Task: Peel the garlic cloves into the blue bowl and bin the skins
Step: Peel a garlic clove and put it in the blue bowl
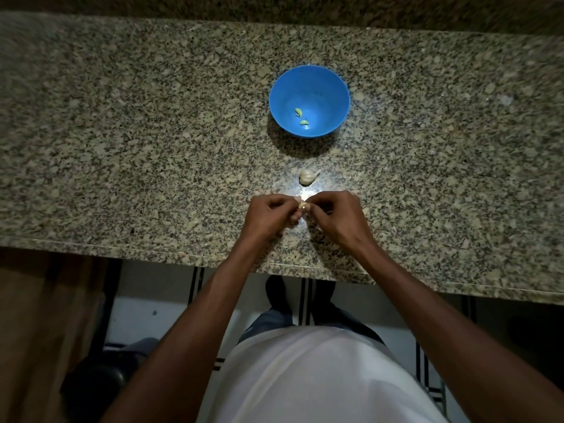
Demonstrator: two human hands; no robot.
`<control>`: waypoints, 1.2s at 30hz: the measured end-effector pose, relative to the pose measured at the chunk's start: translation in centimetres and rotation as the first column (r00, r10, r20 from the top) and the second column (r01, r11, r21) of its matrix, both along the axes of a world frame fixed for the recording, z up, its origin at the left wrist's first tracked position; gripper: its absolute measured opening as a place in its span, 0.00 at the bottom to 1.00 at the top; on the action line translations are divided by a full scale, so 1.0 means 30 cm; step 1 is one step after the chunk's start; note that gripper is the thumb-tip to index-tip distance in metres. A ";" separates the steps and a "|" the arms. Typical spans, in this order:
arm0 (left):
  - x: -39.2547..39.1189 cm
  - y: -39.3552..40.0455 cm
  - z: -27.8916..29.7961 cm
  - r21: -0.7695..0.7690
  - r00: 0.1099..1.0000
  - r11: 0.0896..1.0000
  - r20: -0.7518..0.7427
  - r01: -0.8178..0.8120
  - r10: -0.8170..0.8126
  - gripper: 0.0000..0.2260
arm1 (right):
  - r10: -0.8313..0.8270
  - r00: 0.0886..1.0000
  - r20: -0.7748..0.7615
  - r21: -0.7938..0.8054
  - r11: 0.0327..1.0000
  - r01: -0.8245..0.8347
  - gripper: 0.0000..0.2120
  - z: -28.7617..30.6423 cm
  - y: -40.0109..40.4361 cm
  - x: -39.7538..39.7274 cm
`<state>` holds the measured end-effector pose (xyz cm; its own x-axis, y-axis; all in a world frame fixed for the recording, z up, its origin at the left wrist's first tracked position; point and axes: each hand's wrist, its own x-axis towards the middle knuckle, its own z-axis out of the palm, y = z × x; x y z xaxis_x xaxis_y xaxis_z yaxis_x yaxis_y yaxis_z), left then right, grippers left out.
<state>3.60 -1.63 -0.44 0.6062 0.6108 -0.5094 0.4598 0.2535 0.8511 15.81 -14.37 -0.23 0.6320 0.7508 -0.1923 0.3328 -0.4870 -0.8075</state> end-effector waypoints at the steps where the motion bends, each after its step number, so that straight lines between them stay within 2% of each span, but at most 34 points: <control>1: -0.005 0.002 -0.007 -0.077 1.000 0.997 -0.004 -0.021 0.021 0.08 | -0.002 1.000 -0.031 0.000 1.000 0.002 0.06 -0.003 -0.005 0.002; 4: -0.009 -0.002 -0.006 -0.299 0.994 0.949 0.009 -0.098 0.106 0.11 | -0.003 0.990 -0.142 0.023 1.000 0.006 0.06 -0.018 -0.017 0.015; 7: -0.007 -0.012 0.009 -0.530 0.965 0.822 0.027 -0.207 0.260 0.13 | 0.009 0.964 -0.266 0.052 0.999 0.005 0.06 -0.025 -0.019 0.031; 10: -0.005 -0.019 0.004 -0.617 0.953 0.754 0.017 -0.228 0.303 0.12 | 0.029 0.962 -0.273 0.065 0.998 -0.011 0.05 -0.026 -0.023 0.038; 12: -0.010 -0.023 0.000 -0.579 0.960 0.787 0.025 -0.213 0.277 0.11 | 0.031 0.966 -0.256 0.069 0.998 -0.014 0.05 -0.027 -0.027 0.037; 15: -0.018 -0.024 -0.003 -0.369 0.981 0.915 0.036 -0.163 0.190 0.11 | 0.023 0.976 -0.215 0.063 0.998 -0.010 0.05 -0.031 -0.024 0.032; 18: -0.020 -0.021 -0.008 -0.227 0.989 0.965 0.037 -0.129 0.141 0.10 | 0.000 0.953 -0.304 0.090 0.996 0.029 0.05 -0.035 -0.013 0.027; 22: -0.013 -0.023 -0.006 -0.106 0.988 0.983 0.029 -0.147 0.151 0.08 | -0.066 0.867 -0.494 0.121 0.982 0.143 0.07 -0.036 0.002 0.014; 25: -0.001 -0.034 0.003 -0.035 0.988 0.988 0.037 -0.149 0.150 0.06 | -0.144 0.809 -0.569 0.110 0.962 0.249 0.10 -0.032 0.005 0.005; 28: 0.007 -0.049 0.005 0.003 0.987 0.988 0.048 -0.155 0.155 0.05 | -0.183 0.824 -0.536 0.107 0.954 0.281 0.10 -0.032 0.009 -0.002; 32: 0.014 -0.073 -0.003 0.026 0.974 0.975 0.057 -0.221 0.219 0.07 | -0.124 0.932 -0.341 0.128 0.976 0.177 0.07 -0.020 0.002 -0.017; 34: 0.013 -0.079 -0.002 0.048 0.969 0.969 0.067 -0.242 0.239 0.07 | -0.087 0.934 -0.346 0.138 0.980 0.142 0.09 -0.015 0.000 -0.025; 36: 0.010 -0.084 0.003 0.061 0.968 0.968 0.071 -0.245 0.240 0.05 | -0.073 0.905 -0.419 0.136 0.980 0.143 0.13 -0.017 -0.002 -0.029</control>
<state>3.89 -4.14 -0.35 0.4651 0.7754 -0.4271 0.3371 0.2910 0.8954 14.94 -14.42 -0.74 0.6019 0.7248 -0.3354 -0.0918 -0.3544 -0.9306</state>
